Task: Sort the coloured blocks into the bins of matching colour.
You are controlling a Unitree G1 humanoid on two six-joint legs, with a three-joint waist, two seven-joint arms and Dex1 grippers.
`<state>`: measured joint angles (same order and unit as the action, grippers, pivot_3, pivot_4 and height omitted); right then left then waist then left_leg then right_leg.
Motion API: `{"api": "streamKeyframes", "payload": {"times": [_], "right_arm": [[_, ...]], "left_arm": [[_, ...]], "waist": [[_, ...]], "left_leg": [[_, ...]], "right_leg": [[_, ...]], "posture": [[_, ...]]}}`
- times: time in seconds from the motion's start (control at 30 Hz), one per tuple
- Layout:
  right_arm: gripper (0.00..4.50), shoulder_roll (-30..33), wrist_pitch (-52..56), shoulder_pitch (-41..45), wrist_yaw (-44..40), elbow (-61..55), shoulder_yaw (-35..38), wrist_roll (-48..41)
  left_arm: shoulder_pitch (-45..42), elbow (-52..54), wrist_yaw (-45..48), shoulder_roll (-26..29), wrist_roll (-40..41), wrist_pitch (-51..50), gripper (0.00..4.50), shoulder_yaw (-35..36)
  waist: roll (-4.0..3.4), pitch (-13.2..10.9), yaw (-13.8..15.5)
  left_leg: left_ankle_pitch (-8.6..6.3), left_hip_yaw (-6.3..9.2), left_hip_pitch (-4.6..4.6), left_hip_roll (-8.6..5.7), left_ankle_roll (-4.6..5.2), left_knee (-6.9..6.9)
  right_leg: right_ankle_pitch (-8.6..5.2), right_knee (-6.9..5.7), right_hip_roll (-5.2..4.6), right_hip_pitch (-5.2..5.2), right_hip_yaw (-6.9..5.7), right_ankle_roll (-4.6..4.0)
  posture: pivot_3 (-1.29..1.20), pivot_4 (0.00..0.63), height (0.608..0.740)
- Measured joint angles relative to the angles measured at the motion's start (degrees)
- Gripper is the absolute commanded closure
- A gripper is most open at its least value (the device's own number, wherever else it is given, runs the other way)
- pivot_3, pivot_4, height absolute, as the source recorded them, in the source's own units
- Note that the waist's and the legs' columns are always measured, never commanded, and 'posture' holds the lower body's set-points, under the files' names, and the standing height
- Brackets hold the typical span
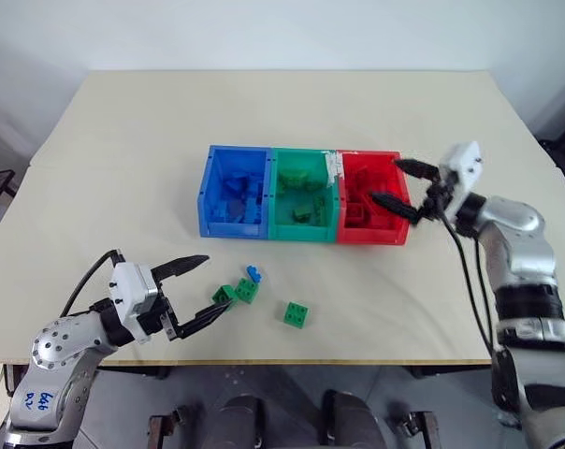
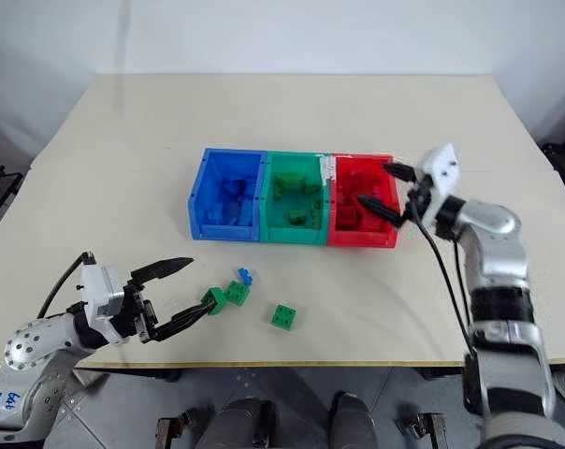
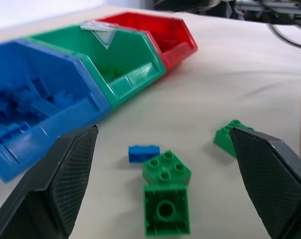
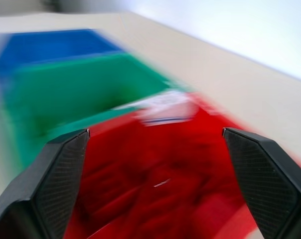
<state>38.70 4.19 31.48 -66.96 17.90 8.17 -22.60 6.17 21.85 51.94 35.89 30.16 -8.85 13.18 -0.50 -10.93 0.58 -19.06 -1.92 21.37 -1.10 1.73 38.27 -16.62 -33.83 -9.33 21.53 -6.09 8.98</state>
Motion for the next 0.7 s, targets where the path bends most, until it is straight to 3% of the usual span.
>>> {"api": "streamKeyframes", "payload": {"times": [0.2, 0.47, 0.57, 0.7], "right_arm": [[0.04, 6.68, -2.05, -15.49, -7.60, -5.77, 4.27, -2.68], [0.04, 9.12, -1.68, -19.80, -9.57, -6.46, 7.12, -3.55], [0.04, 7.94, -0.21, -20.42, -9.82, -10.94, 5.30, -4.47], [0.04, 6.08, 9.14, -18.99, -9.33, -23.22, -2.95, -7.92]], "left_arm": [[-5.43, -3.10, 3.32, 0.85, -0.03, -0.64, 0.00, -3.09], [-9.35, -6.81, 5.11, 0.52, -0.22, -0.72, 0.00, -6.08], [-9.45, -6.94, 5.85, 0.54, -0.53, -0.06, 0.00, -6.42], [-6.08, -6.70, 9.58, 3.99, -0.74, 1.54, 0.00, -4.88]], "waist": [[-0.01, 0.00, 0.32], [-0.02, 0.00, -0.27], [-0.01, 0.00, -0.31], [-0.02, -0.01, -0.79]], "left_leg": [[-0.02, -0.15, -0.10, 0.04, 0.03, 0.19], [-0.04, -0.12, -0.19, 0.18, 0.00, 0.20], [-0.04, -0.11, -0.18, 0.18, 0.00, 0.24], [-0.10, -0.08, -0.18, 0.29, -0.10, 0.23]], "right_leg": [[0.02, -0.05, -0.02, -0.06, 0.04, 0.04], [0.03, -0.09, 0.02, -0.04, 0.07, 0.05], [0.03, -0.08, 0.02, -0.04, 0.07, 0.04], [0.02, -0.07, 0.08, 0.00, 0.08, 0.02]], "posture": [[0.00, 0.150, 0.740], [0.00, 0.150, 0.740], [0.00, 0.150, 0.740], [0.00, 0.150, 0.740]]}}
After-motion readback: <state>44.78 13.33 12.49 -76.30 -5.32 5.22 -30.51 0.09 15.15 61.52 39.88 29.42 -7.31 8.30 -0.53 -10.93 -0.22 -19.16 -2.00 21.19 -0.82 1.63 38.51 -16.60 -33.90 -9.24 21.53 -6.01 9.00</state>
